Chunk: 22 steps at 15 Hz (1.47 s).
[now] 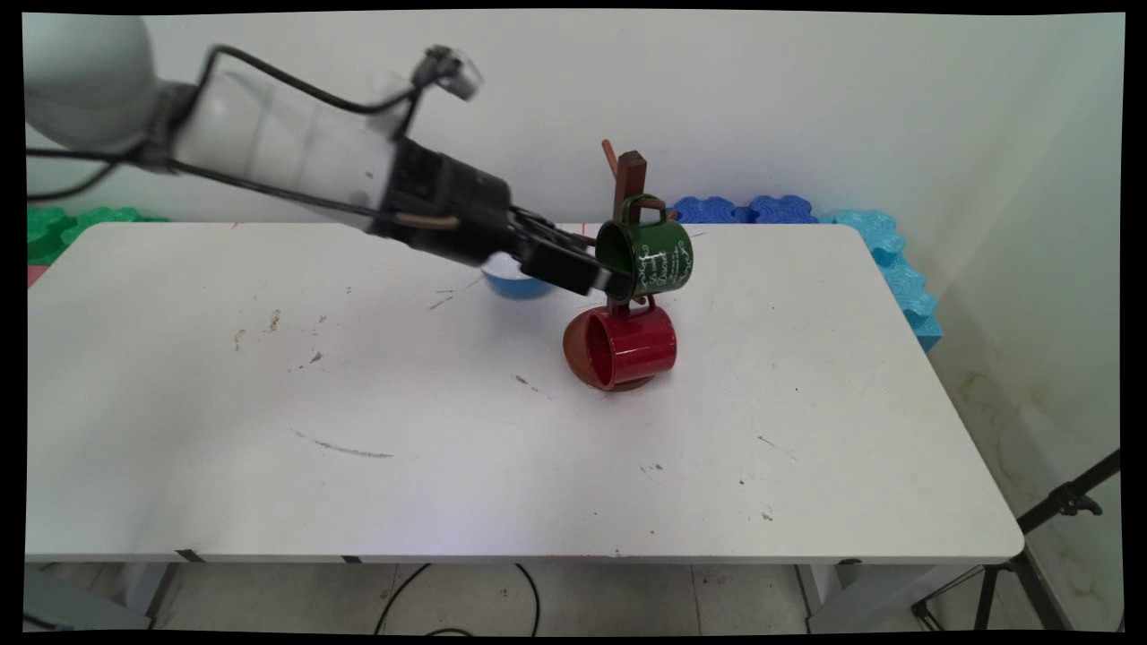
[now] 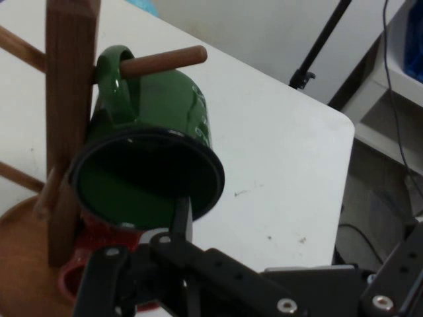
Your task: Pick up the green mug from the rack
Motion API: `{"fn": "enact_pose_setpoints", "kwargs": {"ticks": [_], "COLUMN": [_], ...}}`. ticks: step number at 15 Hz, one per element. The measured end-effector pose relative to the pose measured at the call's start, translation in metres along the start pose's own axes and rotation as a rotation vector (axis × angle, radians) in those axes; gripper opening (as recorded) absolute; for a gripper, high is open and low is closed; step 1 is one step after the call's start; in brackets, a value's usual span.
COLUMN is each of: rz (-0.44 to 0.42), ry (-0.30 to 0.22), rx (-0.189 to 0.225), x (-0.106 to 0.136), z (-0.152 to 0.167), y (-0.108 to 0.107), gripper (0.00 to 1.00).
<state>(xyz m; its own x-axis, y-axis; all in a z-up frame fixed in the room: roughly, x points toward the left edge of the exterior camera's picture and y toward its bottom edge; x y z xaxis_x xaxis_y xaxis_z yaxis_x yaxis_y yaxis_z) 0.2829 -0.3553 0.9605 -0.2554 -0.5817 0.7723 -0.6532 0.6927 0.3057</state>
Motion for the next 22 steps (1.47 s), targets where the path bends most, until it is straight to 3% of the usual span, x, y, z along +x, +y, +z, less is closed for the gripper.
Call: {"fn": "enact_pose_setpoints", "kwargs": {"ticks": [9, 15, 16, 22], "rz": [-0.031, -0.047, -0.048, -0.049], "ry": [0.039, 0.083, 0.090, 0.116], "rx": [0.050, 0.044, 0.044, 0.050], "x": [-0.010, -0.013, -0.014, -0.018], "z": [0.065, 0.084, 0.085, 0.089], "y": [0.001, 0.003, 0.004, 0.003], "gripper": [1.00, 1.00, 0.00, 0.00]}}
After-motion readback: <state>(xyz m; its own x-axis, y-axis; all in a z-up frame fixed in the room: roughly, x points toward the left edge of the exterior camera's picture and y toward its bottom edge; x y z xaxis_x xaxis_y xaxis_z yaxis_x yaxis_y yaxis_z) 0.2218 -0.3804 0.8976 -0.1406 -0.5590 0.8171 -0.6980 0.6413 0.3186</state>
